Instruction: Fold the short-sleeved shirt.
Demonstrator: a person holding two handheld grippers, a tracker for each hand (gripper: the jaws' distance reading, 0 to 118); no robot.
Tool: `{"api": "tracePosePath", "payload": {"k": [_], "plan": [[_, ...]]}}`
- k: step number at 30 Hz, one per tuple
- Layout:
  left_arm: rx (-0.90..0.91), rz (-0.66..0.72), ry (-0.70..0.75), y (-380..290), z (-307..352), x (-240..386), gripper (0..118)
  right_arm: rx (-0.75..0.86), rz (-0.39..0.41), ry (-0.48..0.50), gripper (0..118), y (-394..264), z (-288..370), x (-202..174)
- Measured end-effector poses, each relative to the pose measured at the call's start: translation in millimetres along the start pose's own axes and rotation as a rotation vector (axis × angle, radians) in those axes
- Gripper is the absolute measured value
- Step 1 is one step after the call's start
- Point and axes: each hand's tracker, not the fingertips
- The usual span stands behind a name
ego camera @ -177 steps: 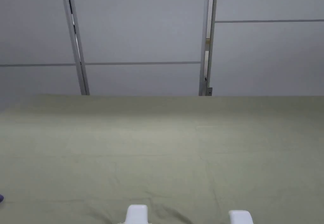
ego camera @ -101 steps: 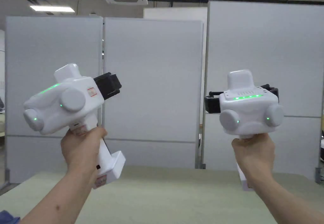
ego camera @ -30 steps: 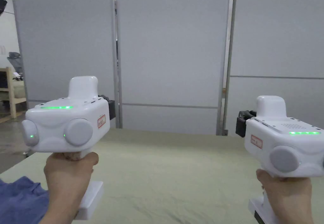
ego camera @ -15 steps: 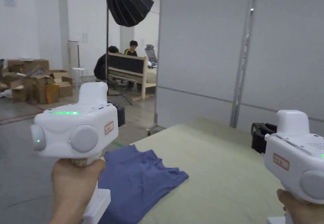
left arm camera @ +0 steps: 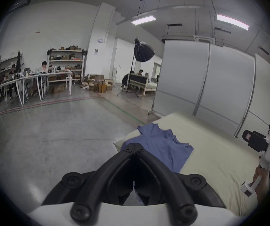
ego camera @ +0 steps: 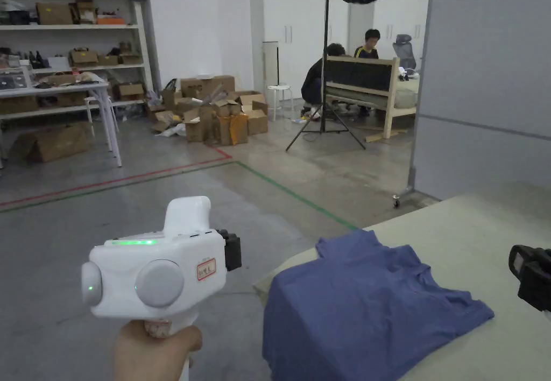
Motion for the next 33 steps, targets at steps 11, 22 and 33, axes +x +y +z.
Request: {"api": "tracePosePath", "payload": {"k": [11,22,33], "plan": [[-0.389,-0.126,-0.269,-25.1,-257.7,130.3,118,-0.181,-0.067,-0.096,2,-86.7,-25.8,89.7],[-0.506,-0.367,-0.087,-124.8,-442.7,256.1,118,-0.347,-0.030,-0.219,2,-160.3,-16.3,141.0],[-0.517,0.014,-0.201,-87.4,-399.4,183.3,1,-0.315,-0.140,-0.231,2,-167.9,9.4,145.4]]}}
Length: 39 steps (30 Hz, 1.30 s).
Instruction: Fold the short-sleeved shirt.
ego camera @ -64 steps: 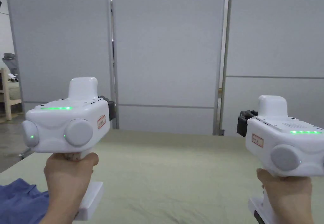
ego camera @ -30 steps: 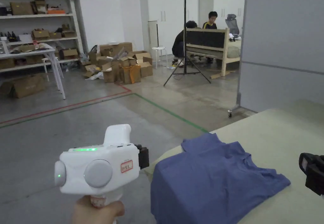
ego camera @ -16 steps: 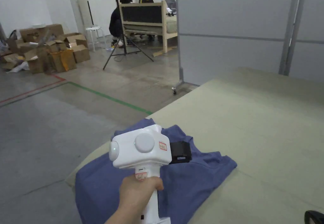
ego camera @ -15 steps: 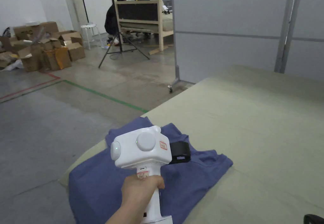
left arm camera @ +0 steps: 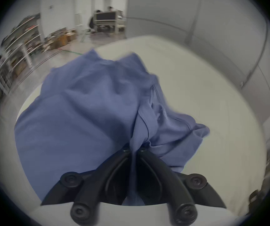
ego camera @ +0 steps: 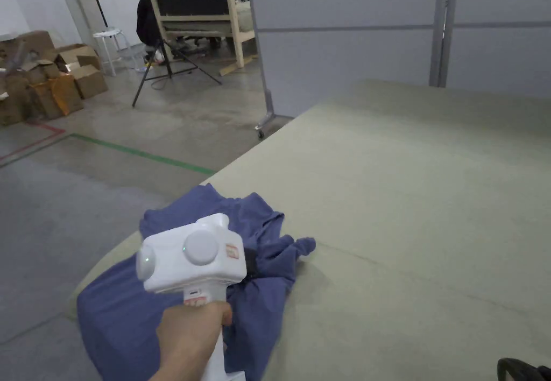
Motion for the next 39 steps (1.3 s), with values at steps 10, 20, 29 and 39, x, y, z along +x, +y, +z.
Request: {"api": "tracePosePath", "payload": {"k": [10,20,29,39], "plan": [[0.080,0.122,-0.377,-12.5,142.6,106.8,1,0.128,-0.059,-0.066,2,14.2,120.9,31.5],[0.035,-0.368,-0.745,-100.0,262.8,399.3,1,0.358,-0.084,-0.304,2,36.8,329.2,86.2],[-0.492,-0.603,-0.667,-345.0,182.3,523.3,1,0.369,-0.094,-0.555,2,-23.8,481.2,108.1],[-0.702,-0.585,-0.525,-435.4,124.2,500.6,3,0.331,-0.132,-0.605,2,-66.7,513.5,104.2]]}}
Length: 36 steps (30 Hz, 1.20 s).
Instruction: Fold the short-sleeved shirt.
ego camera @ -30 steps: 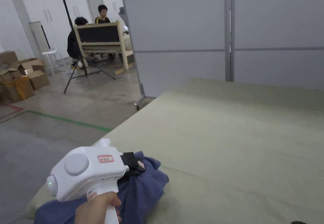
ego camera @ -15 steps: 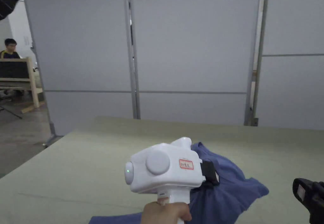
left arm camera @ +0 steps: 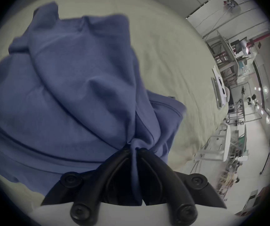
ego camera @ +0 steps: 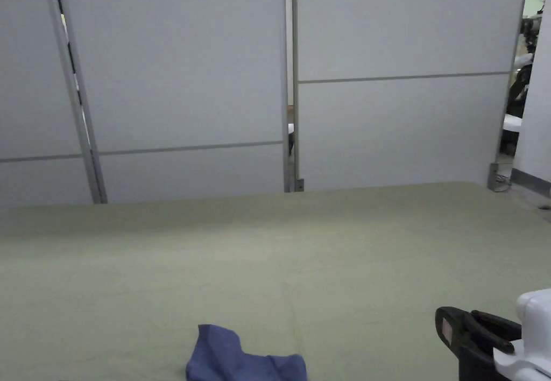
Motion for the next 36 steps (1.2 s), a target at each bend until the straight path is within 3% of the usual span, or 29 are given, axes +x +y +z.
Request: {"api": "tracePosePath", "payload": {"k": [2,3,4,6,7,9,14,16,18,19,20,21,22,25,27,30,36], "plan": [[-0.020,0.174,-0.081,1.1,1.7,-13.8,12,0.003,-0.002,-0.003,2,-2.3,3.6,-0.9],[-0.018,0.242,-0.166,0.8,3.8,-24.8,26,0.000,-0.007,-0.005,2,-1.6,1.2,1.0],[-0.009,0.300,-0.280,0.8,7.6,-36.0,49,-0.008,-0.016,-0.003,2,-1.2,1.3,1.1],[0.011,0.486,-0.511,-3.0,30.1,-47.0,111,-0.010,-0.021,0.013,2,0.5,4.2,1.2],[0.072,0.550,-0.580,0.6,48.5,-53.3,117,-0.010,-0.012,0.015,2,2.5,3.4,3.1],[0.349,0.508,-0.662,18.7,113.6,-64.1,117,0.000,0.024,-0.006,2,9.5,3.5,3.2],[0.906,-0.076,-0.016,20.4,326.8,-10.0,117,0.073,-0.026,-0.027,2,42.4,-6.4,0.7],[1.124,-0.272,0.241,-4.8,393.9,16.4,116,0.114,-0.047,-0.015,2,60.0,-13.0,-3.4],[1.265,-0.355,0.473,-20.4,439.3,26.4,115,0.132,-0.049,-0.017,2,77.0,-21.4,-10.1],[1.321,-0.356,0.549,-32.8,458.2,29.6,114,0.139,-0.055,-0.014,2,86.3,-25.4,-13.0],[1.340,-0.385,0.535,-43.7,473.3,28.2,114,0.151,-0.063,0.002,2,93.4,-28.8,-15.4],[1.373,-0.396,0.510,-49.2,484.3,24.3,74,0.162,-0.068,0.023,2,99.4,-32.3,-18.0],[1.449,-0.359,0.529,-63.8,490.3,20.7,0,0.168,-0.071,0.035,2,104.2,-35.4,-20.8],[1.384,-0.269,0.424,-85.1,511.3,0.6,0,0.187,-0.055,0.050,2,113.1,-46.0,-30.0],[1.381,-0.261,0.461,-77.5,508.1,-16.2,0,0.191,-0.043,0.059,2,114.0,-53.9,-36.8],[1.220,-0.207,0.523,-45.8,488.5,-58.2,0,0.175,-0.046,0.101,2,109.0,-73.4,-43.7],[0.868,0.053,0.135,39.8,386.2,-191.8,0,0.109,-0.031,0.163,2,75.8,-125.0,-59.9]]}}
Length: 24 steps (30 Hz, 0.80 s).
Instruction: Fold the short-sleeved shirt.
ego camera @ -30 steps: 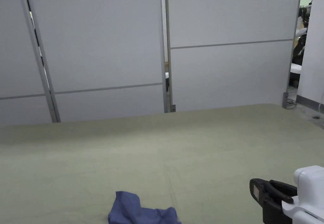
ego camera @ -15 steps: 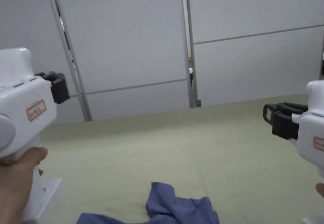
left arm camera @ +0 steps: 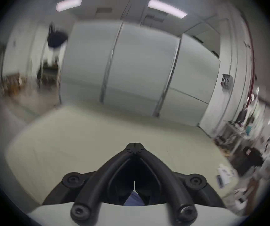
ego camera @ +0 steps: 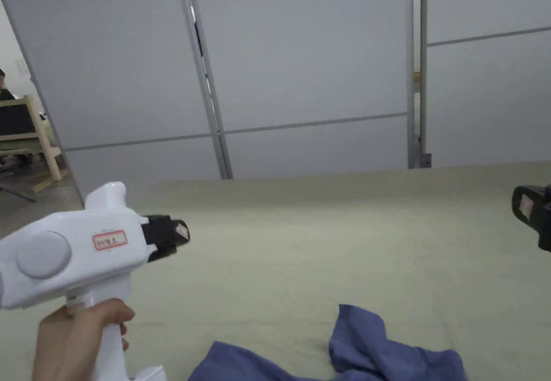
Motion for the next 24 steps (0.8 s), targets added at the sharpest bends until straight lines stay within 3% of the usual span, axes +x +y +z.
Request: {"api": "tracePosePath", "payload": {"k": [2,4,5,6,7,8,9,10,12,15,17,19,20,22,23,24], "plan": [[-0.185,0.084,-0.021,-20.0,-54.9,-33.4,0,-0.031,0.001,0.011,2,-15.5,-18.5,1.4],[-0.302,-0.001,0.047,-37.9,-100.7,-56.0,0,-0.054,-0.001,0.007,2,-32.6,-35.4,4.2],[-0.325,-0.038,0.085,-44.7,-116.6,-62.2,8,-0.063,-0.003,0.004,2,-40.1,-42.4,6.0],[-0.336,-0.056,0.130,-54.8,-129.1,-69.8,75,-0.081,-0.007,0.004,2,-48.5,-50.8,8.7],[-0.371,-0.062,0.160,-62.4,-149.5,-78.5,118,-0.106,-0.011,-0.003,2,-56.2,-58.4,11.1],[-0.475,-0.010,0.142,-72.5,-168.3,-87.1,118,-0.142,-0.021,-0.014,2,-64.3,-66.2,13.6],[-0.426,0.008,0.132,-78.8,-187.0,-95.8,118,-0.181,-0.036,-0.018,2,-73.5,-74.8,16.8],[-0.481,0.036,0.208,-87.4,-189.4,-102.4,118,-0.207,-0.050,-0.021,2,-82.6,-81.6,19.9],[-0.541,0.041,0.223,-102.8,-212.8,-111.0,118,-0.233,-0.052,-0.028,2,-98.6,-89.6,24.9],[-0.623,-0.081,0.263,-130.8,-230.2,-105.6,118,-0.264,-0.044,-0.055,2,-114.3,-95.6,28.8],[-0.583,-0.247,0.304,-138.5,-227.2,-85.5,118,-0.280,-0.052,-0.060,2,-118.6,-97.6,32.3],[-0.549,-0.329,0.300,-148.8,-203.1,-53.4,115,-0.291,-0.063,-0.073,2,-122.4,-98.7,34.8],[-0.503,-0.340,0.270,-149.7,-193.0,-46.2,106,-0.295,-0.069,-0.076,2,-123.5,-99.4,35.9],[-0.489,-0.307,0.217,-150.7,-192.5,-60.6,72,-0.300,-0.087,-0.075,2,-126.2,-100.9,37.3],[-0.500,-0.314,0.197,-151.5,-194.1,-66.6,50,-0.300,-0.093,-0.076,2,-127.2,-99.7,35.8],[-0.510,-0.315,0.157,-153.4,-193.1,-68.5,12,-0.303,-0.096,-0.075,2,-127.6,-99.7,35.2]]}}
